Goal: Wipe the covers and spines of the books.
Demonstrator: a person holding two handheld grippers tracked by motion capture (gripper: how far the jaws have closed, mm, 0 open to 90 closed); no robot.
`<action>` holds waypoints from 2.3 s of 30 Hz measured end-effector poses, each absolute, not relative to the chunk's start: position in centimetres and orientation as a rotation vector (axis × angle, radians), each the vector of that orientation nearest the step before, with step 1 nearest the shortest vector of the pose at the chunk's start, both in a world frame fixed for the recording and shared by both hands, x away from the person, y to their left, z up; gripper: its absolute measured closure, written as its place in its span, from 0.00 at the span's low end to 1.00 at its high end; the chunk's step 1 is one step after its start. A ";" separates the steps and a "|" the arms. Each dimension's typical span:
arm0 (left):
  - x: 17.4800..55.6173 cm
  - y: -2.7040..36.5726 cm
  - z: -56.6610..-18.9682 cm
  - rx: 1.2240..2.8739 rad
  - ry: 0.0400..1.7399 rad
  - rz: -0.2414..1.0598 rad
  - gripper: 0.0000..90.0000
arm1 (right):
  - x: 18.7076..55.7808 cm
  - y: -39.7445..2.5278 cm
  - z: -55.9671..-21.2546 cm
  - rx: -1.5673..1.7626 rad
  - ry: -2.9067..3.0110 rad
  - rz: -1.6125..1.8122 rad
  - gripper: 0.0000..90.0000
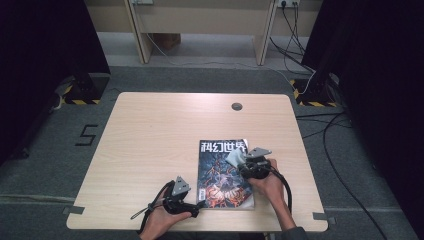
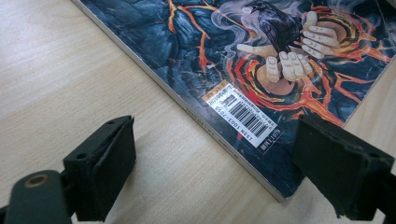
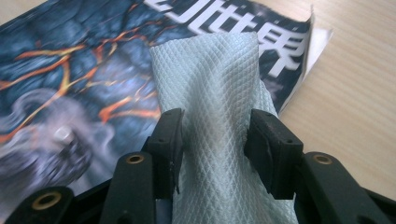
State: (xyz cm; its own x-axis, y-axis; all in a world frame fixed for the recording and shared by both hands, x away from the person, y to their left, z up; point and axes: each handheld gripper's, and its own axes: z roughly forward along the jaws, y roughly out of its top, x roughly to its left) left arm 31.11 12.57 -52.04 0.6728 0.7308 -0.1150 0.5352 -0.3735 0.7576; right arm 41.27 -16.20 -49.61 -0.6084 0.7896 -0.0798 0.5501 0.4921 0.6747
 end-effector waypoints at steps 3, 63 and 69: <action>31.1 12.6 -52.0 2.072 0.972 0.306 0.14 | 42.3 -16.1 -49.6 1.116 2.361 0.863 0.61; 31.1 12.6 -52.1 2.068 0.965 0.302 0.14 | 47.0 -15.1 -49.4 1.200 2.303 0.819 0.75; 31.2 12.6 -52.0 2.076 0.964 0.301 0.14 | 48.2 -15.2 -49.7 1.213 2.229 0.810 0.74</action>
State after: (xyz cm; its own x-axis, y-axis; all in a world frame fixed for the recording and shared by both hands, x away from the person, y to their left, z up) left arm 31.18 12.62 -52.03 0.6800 0.7244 -0.1132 0.5317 -0.3809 0.7565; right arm 48.15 -15.21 -49.67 -0.4967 0.8591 -0.1231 0.5795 0.4339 0.6899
